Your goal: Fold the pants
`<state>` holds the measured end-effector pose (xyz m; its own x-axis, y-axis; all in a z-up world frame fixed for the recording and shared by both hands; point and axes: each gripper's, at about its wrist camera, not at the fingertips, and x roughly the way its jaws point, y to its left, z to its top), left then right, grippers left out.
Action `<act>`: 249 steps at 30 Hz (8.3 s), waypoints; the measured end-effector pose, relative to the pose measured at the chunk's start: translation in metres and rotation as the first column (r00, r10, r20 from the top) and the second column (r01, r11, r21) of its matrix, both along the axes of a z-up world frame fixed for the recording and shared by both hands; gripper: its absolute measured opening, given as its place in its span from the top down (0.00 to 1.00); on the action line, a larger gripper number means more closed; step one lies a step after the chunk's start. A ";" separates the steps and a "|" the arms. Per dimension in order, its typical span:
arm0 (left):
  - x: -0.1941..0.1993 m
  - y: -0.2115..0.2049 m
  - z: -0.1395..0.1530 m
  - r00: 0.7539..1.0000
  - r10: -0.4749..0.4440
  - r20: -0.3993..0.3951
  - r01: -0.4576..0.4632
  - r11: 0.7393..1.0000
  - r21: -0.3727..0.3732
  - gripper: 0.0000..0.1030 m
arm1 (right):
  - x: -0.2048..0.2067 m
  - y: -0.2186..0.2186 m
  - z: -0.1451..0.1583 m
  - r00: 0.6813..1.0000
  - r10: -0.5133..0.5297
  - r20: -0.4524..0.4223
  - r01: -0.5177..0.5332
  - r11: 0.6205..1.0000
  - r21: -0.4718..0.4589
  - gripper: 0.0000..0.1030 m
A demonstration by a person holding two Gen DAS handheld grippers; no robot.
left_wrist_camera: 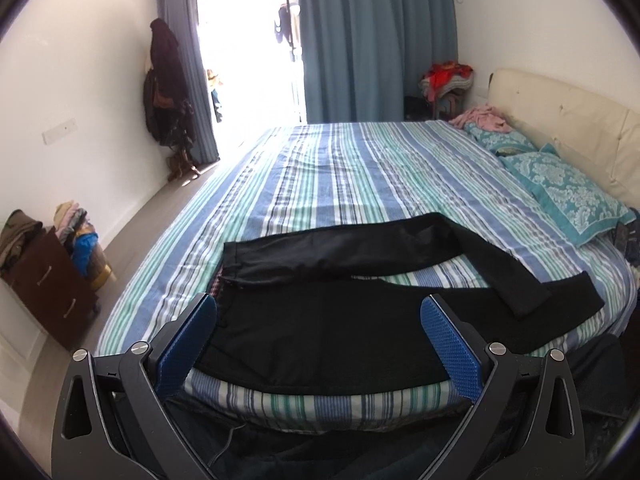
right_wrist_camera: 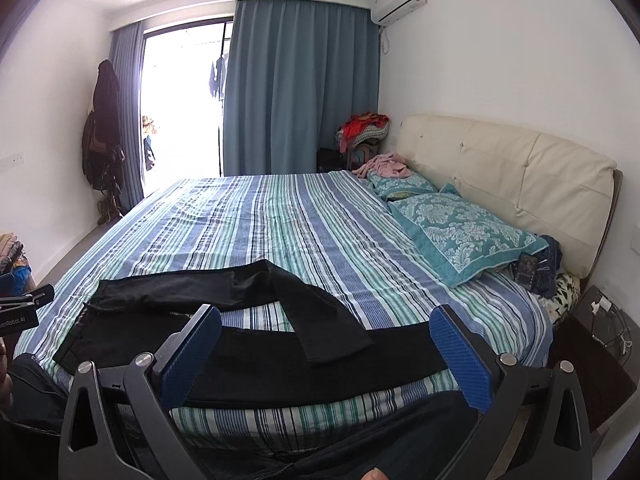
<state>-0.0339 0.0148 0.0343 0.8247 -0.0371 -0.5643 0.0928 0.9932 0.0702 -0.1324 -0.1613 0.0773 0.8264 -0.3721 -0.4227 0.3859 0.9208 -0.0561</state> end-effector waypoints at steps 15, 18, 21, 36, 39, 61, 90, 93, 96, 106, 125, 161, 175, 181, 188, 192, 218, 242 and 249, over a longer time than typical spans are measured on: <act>-0.002 -0.015 -0.016 0.997 -0.014 -0.072 0.016 1.000 0.025 0.01 | -0.009 0.001 -0.012 0.999 -0.038 -0.022 0.038 0.999 0.006 0.00; 0.002 -0.018 -0.022 0.994 -0.012 -0.110 0.016 0.999 0.033 0.01 | -0.009 -0.006 -0.017 0.998 -0.057 -0.031 0.058 0.998 0.021 0.00; 0.003 -0.020 -0.027 0.992 0.000 -0.129 0.006 0.999 0.046 0.01 | -0.007 -0.012 -0.022 0.998 -0.061 -0.032 0.062 0.997 0.042 0.00; 0.016 -0.025 -0.046 0.977 -0.018 -0.213 0.035 0.997 0.075 0.01 | 0.014 -0.015 -0.039 0.989 -0.069 -0.131 0.080 0.994 0.081 0.00; 0.017 -0.024 -0.045 0.978 -0.016 -0.210 0.032 0.997 0.076 0.01 | 0.017 -0.012 -0.038 0.989 -0.067 -0.132 0.076 0.995 0.069 0.00; -0.008 -0.033 -0.041 0.973 -0.111 -0.201 0.133 0.986 0.100 0.01 | 0.000 0.012 -0.043 0.979 0.012 -0.205 -0.004 0.999 0.039 0.00; -0.032 -0.030 -0.033 0.978 -0.124 -0.169 0.147 0.981 0.130 0.01 | -0.022 0.023 -0.036 0.985 0.056 -0.160 -0.047 0.997 0.061 0.00; -0.032 -0.030 -0.034 0.977 -0.124 -0.173 0.147 0.980 0.132 0.01 | -0.021 0.025 -0.037 0.985 0.058 -0.160 -0.050 0.997 0.058 0.00; -0.030 -0.031 -0.035 0.975 -0.127 -0.181 0.152 0.979 0.136 0.01 | -0.022 0.024 -0.038 0.986 0.054 -0.159 -0.045 0.997 0.061 0.00; -0.026 -0.034 -0.037 0.976 -0.115 -0.184 0.145 0.977 0.157 0.01 | -0.016 0.019 -0.045 0.982 0.075 -0.175 -0.060 0.994 0.090 0.00; -0.009 -0.024 -0.044 0.976 -0.081 -0.204 0.106 0.987 0.117 0.01 | 0.071 -0.031 -0.122 0.913 0.257 -0.316 -0.283 0.959 -0.036 0.08; 0.085 -0.064 -0.088 0.928 -0.017 -0.372 0.098 0.975 0.199 0.01 | 0.424 -0.278 -0.104 0.875 -0.062 -0.480 -0.187 0.871 -0.454 0.88; 0.148 -0.114 -0.123 0.876 -0.020 -0.482 0.125 0.975 0.186 0.01 | 0.534 -0.425 -0.232 0.758 -0.167 -0.631 0.040 0.977 -0.210 0.45; 0.158 -0.121 -0.136 0.860 -0.024 -0.509 0.126 0.978 0.166 0.01 | 0.455 -0.513 -0.251 0.884 -0.029 -0.467 0.247 0.877 0.412 0.45; 0.148 -0.139 -0.142 0.845 -0.051 -0.533 0.172 0.968 0.181 0.01 | 0.453 -0.485 -0.289 0.884 0.158 -0.440 0.109 0.845 0.523 0.76; 0.158 -0.137 -0.142 0.866 -0.027 -0.500 0.154 0.964 0.215 0.01 | 0.476 -0.453 -0.286 0.808 0.006 -0.589 0.137 0.971 0.197 0.78; 0.277 -0.064 -0.215 0.929 0.091 -0.358 -0.048 0.991 0.128 0.01 | 0.214 -0.237 -0.243 0.939 0.060 -0.338 0.123 0.860 0.495 0.13; 0.181 -0.025 -0.255 0.884 0.106 -0.455 -0.103 0.994 0.031 0.00 | 0.188 -0.130 -0.217 0.936 0.204 -0.285 -0.101 0.935 0.340 0.13; 0.175 -0.030 -0.262 0.888 0.116 -0.445 -0.102 0.993 0.056 0.00 | 0.197 -0.122 -0.220 0.936 0.202 -0.287 -0.118 0.952 0.284 0.13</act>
